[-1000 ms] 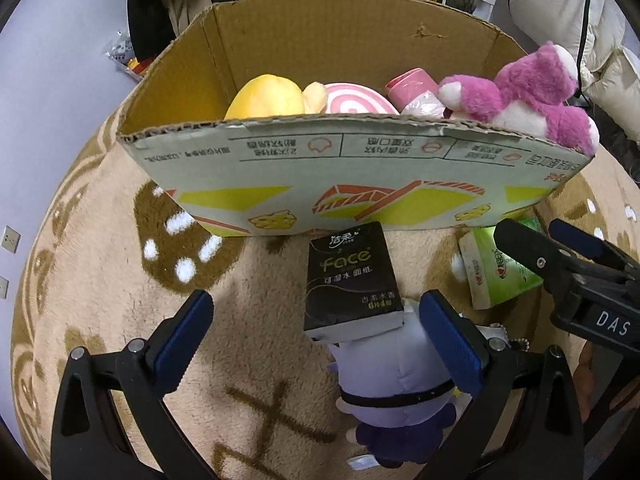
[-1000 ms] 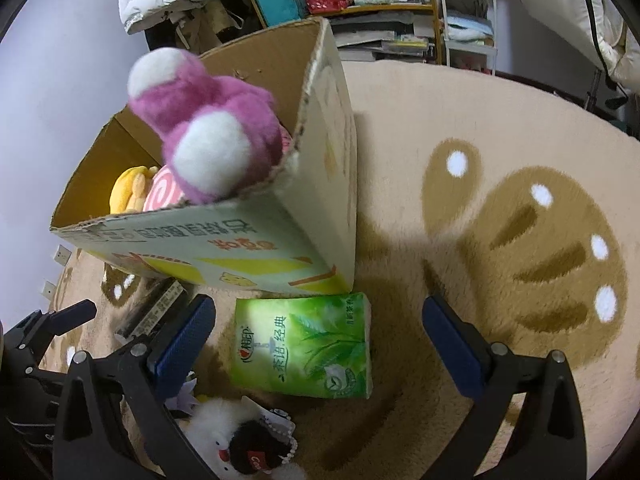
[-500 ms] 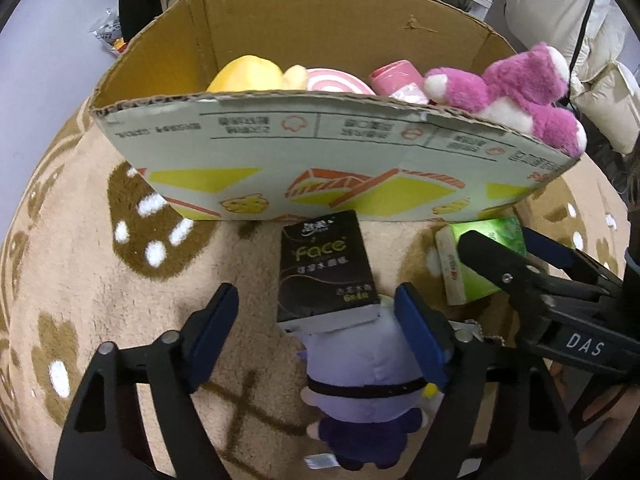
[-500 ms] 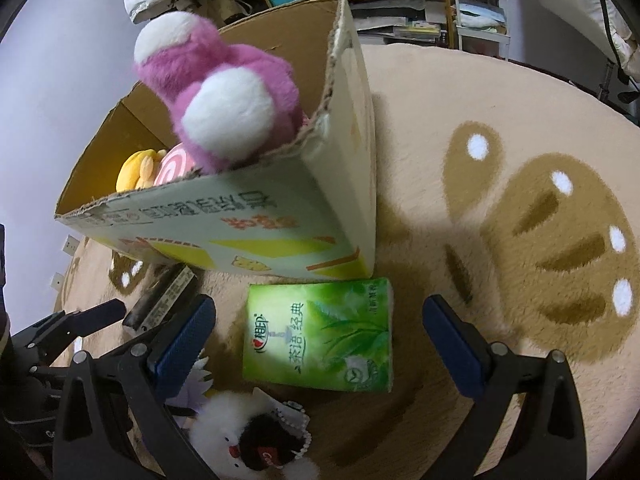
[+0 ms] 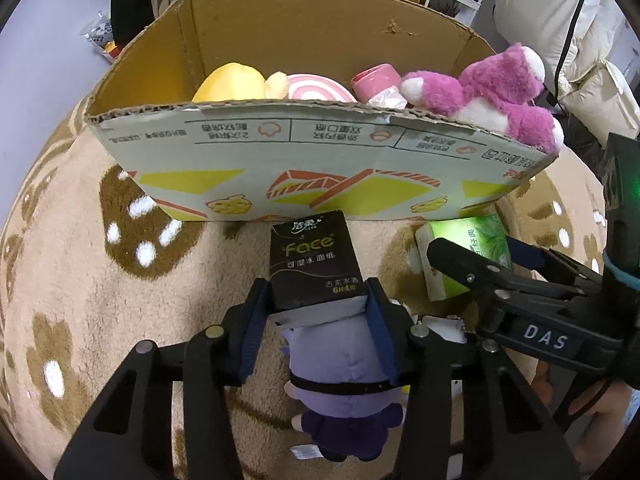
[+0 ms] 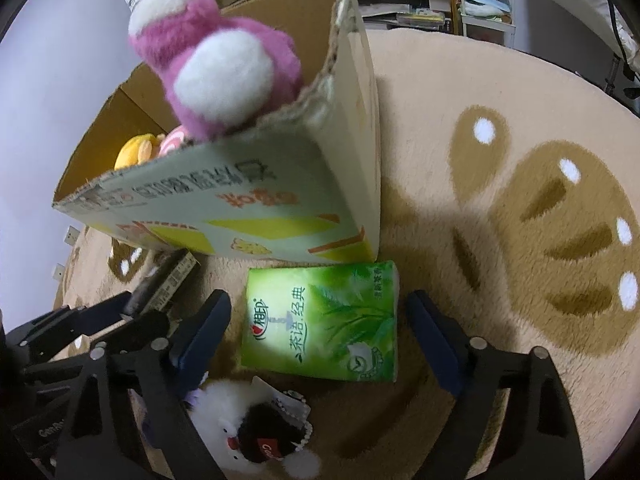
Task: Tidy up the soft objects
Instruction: 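Close left tool on the black Face pack while right tool grasps the green pack, then lift both tissue packs over the box and open both tools to drop them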
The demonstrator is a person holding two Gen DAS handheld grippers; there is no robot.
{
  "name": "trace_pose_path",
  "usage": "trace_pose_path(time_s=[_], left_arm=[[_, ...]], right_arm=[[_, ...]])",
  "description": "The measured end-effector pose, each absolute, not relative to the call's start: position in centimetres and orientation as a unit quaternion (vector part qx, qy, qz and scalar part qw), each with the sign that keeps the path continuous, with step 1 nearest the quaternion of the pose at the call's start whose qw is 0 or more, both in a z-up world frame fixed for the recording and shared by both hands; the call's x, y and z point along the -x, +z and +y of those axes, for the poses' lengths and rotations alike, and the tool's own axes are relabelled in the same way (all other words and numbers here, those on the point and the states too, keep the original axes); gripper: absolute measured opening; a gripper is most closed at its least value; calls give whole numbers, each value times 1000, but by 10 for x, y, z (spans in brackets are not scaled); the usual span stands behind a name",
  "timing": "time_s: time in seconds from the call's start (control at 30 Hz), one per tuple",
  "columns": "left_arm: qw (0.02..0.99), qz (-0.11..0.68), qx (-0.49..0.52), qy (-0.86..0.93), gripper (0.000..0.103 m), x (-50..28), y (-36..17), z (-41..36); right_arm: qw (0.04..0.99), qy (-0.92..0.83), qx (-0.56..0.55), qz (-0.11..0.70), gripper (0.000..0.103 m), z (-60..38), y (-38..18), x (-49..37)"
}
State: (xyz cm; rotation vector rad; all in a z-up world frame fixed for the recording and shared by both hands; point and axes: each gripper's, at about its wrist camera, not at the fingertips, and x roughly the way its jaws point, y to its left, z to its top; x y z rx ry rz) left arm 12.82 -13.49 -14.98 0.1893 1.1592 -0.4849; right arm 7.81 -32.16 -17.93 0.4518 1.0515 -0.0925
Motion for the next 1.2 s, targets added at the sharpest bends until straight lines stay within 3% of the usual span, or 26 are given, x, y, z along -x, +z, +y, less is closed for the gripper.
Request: trace_pose_path(time_s=[0.23,0.43,0.73,1.2], left_arm=[[814,535,-89,-206,46,-130,-143,-122],[826,520,-94,-197,46,-117,-133,-114],[845,488,-116,-184,45,-94,-111,-108],[881,426,-128,-160,45,-64,-66,-83]], right_arm=[[840,-48,-200,501,80,-317,-182,-81],[847,-51,-182,497,77,-310,-180,-81],[862,-46,-161,478,76,-299,-164,-69],[908,-54,-125,396,76,-285,-95,-23]])
